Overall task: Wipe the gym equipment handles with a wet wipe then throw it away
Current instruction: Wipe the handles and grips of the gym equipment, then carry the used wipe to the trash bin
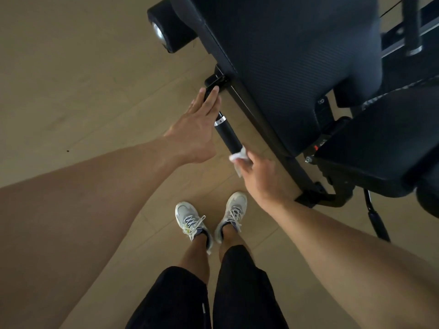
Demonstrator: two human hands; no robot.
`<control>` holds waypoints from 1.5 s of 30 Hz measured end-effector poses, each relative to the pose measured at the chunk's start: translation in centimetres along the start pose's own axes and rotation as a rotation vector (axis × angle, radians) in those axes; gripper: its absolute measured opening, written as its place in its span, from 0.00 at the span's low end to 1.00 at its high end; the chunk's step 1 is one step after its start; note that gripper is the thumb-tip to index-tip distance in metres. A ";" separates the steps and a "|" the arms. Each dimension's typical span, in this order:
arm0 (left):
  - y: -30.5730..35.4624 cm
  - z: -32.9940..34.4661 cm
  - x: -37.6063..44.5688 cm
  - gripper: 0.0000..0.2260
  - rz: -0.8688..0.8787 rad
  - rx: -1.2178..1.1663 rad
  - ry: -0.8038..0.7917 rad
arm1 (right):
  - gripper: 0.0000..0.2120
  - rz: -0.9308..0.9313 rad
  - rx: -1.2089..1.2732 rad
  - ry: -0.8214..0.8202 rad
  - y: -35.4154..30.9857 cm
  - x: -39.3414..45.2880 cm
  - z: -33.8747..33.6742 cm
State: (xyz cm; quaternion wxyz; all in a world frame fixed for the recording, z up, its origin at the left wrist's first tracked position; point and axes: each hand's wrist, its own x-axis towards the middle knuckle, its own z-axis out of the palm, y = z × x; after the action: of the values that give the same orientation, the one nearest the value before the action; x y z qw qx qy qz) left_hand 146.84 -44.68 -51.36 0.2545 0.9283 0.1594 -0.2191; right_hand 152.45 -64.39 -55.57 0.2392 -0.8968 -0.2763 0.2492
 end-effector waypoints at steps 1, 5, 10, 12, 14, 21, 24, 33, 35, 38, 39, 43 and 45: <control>0.0 -0.2 0.0 0.43 -0.007 -0.005 -0.003 | 0.11 -0.041 0.040 0.023 -1.7 1.7 -0.1; -0.3 0.0 -0.4 0.43 0.001 -0.041 0.044 | 0.13 -0.071 0.136 0.055 -5.6 6.4 0.7; -1.0 7.9 -7.5 0.49 -0.072 -0.135 0.164 | 0.16 -0.048 0.051 -0.026 0.1 2.0 1.0; -0.6 11.9 -12.2 0.47 -0.164 -0.223 0.145 | 0.19 -0.017 -0.050 -0.086 3.3 -0.9 0.8; 0.8 14.6 -16.5 0.44 -0.265 -0.367 0.127 | 0.19 0.060 -0.121 -0.157 5.2 -3.1 -0.1; 7.8 13.3 -24.0 0.29 -0.683 -0.783 0.166 | 0.12 0.361 0.053 -0.422 1.7 -8.4 -4.9; 9.7 10.0 -25.2 0.14 -0.821 -1.043 0.170 | 0.07 0.325 0.294 -0.536 -3.0 -11.4 -6.4; 14.4 2.7 -30.8 0.15 -0.966 -1.663 0.790 | 0.12 0.087 0.437 -0.778 -14.9 -15.5 -10.0; 15.0 2.7 -32.6 0.08 -0.985 -1.662 0.910 | 0.17 0.041 0.389 -0.819 -16.6 -16.4 -10.1; 15.6 3.2 -35.5 0.04 -1.038 -1.712 1.061 | 0.16 0.003 0.321 -0.908 -18.8 -18.4 -9.6; 15.7 3.4 -36.5 0.04 -1.060 -1.732 1.101 | 0.17 -0.003 0.296 -0.932 -19.5 -19.2 -9.2; 15.4 5.7 -40.5 0.04 -1.169 -1.816 1.232 | 0.27 0.015 0.213 -1.054 -22.0 -22.4 -7.2; 15.4 7.1 -42.6 0.05 -1.194 -1.847 1.278 | 0.27 -0.009 0.145 -1.098 -23.3 -24.1 -5.7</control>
State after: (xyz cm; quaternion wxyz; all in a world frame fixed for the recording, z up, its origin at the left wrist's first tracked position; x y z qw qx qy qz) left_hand 114.48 -69.02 -29.93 0.5443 0.1304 0.7376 0.3778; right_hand 129.61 -63.80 -30.43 0.1221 -0.6151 -0.3466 0.6975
